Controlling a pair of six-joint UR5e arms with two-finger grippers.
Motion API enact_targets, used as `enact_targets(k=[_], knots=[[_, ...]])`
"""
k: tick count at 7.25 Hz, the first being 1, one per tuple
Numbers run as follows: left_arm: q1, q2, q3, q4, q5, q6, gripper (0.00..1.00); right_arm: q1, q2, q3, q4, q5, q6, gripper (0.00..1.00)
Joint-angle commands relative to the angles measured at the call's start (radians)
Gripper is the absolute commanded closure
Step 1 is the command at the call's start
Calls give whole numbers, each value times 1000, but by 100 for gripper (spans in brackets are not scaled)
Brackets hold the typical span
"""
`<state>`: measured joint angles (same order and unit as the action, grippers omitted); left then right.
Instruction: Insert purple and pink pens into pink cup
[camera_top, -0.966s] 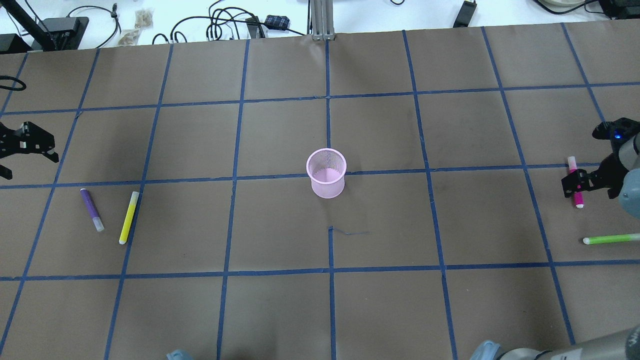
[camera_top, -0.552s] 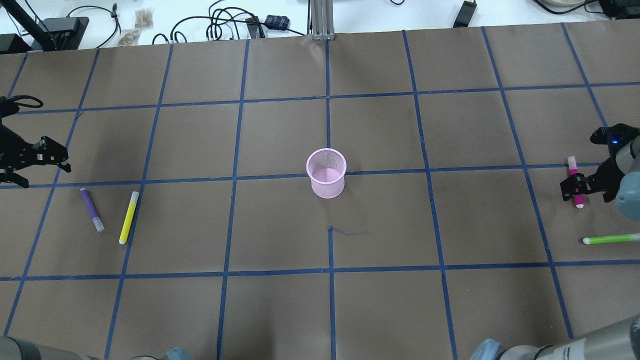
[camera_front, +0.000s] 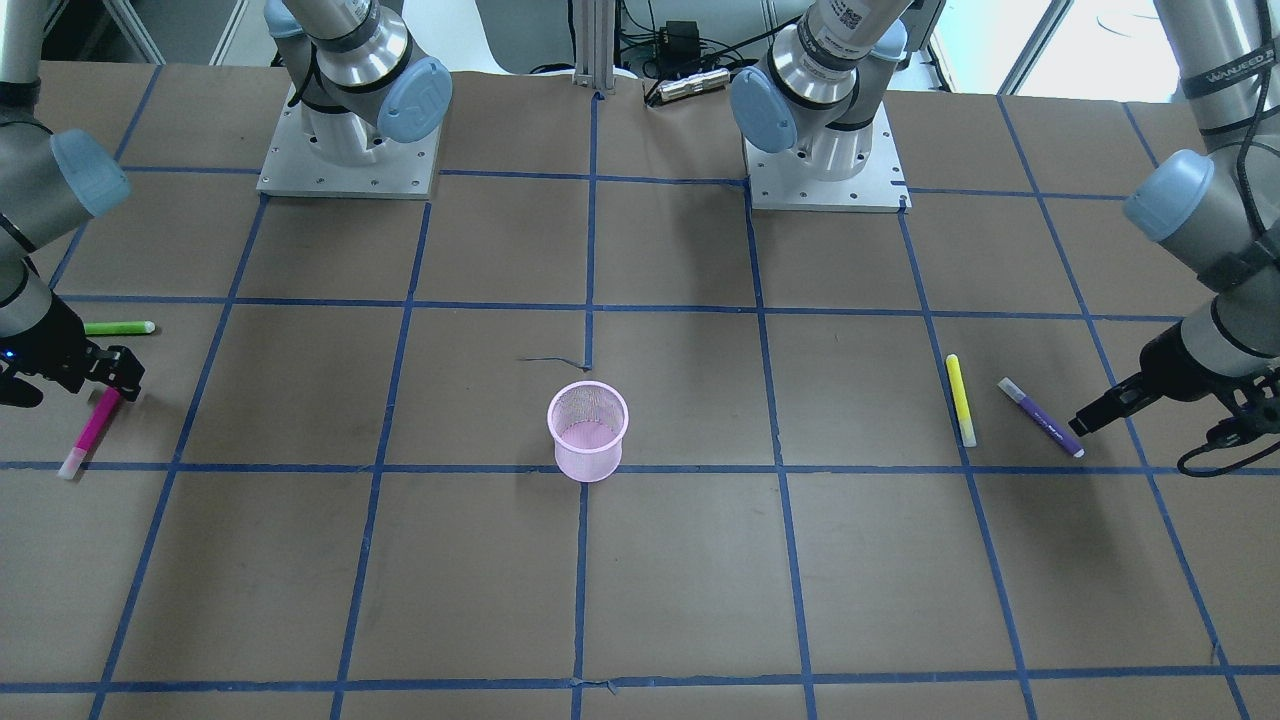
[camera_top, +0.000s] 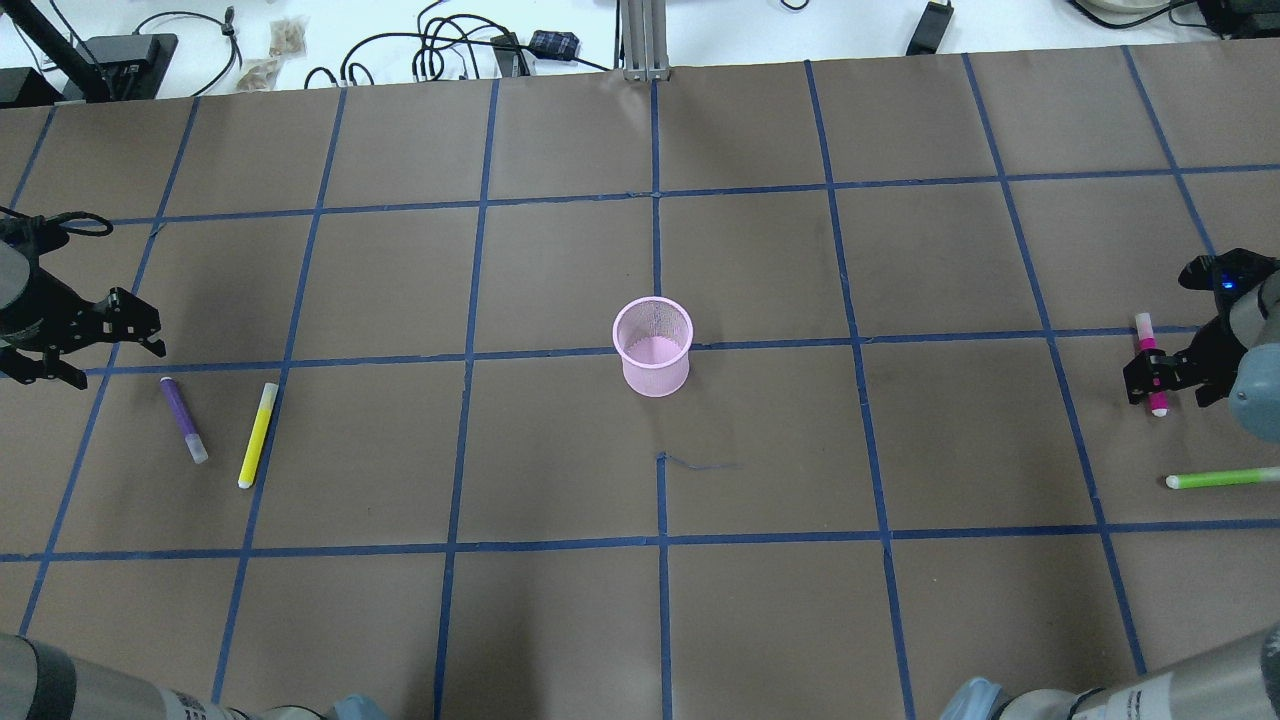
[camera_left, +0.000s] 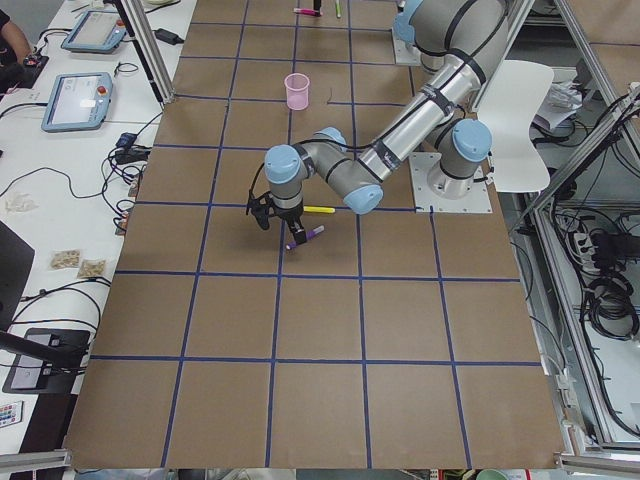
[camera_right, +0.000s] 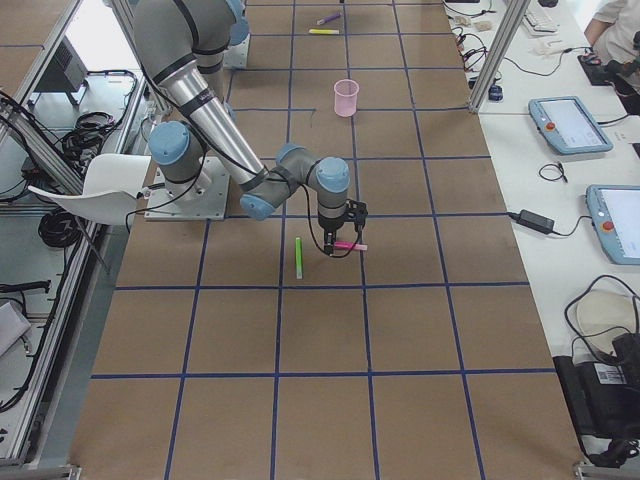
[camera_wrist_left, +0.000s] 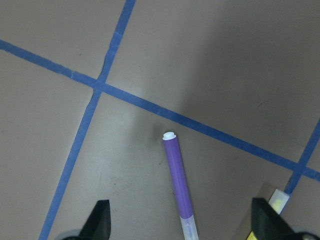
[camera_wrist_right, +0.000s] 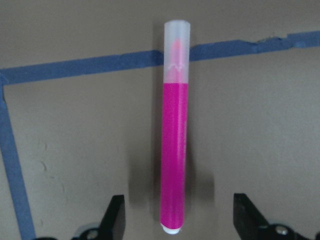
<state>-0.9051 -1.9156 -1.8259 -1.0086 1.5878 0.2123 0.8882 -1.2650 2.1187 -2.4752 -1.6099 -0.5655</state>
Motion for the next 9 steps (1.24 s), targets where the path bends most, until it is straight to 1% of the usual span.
enact_targets(k=[1,2,3,4,5,7,8,9], knots=[[0,-32,4,16,-3,-14,0,0,13,-16,-1,-4,-1,55],[0,-46,2,21,-3,-13,0,0,13,-17,-1,-2,-1,66],[0,-62,4,27,-2,-13,0,0,13,-19,-1,-2,-1,85],[0,-72,2,50,0,-13,0,0,13,-20,-1,-2,-1,99],[0,-79,2,53,-2,-13,0,0,7,-26,1,-5,3,100],[0,-92,0,54,-2,-13,3,11,-48,-49,16,-18,10,100],[0,-98,0,55,-2,-13,3,23,-98,-66,62,-2,18,100],[0,-102,2,56,-3,-13,3,93,-126,-89,132,14,94,100]])
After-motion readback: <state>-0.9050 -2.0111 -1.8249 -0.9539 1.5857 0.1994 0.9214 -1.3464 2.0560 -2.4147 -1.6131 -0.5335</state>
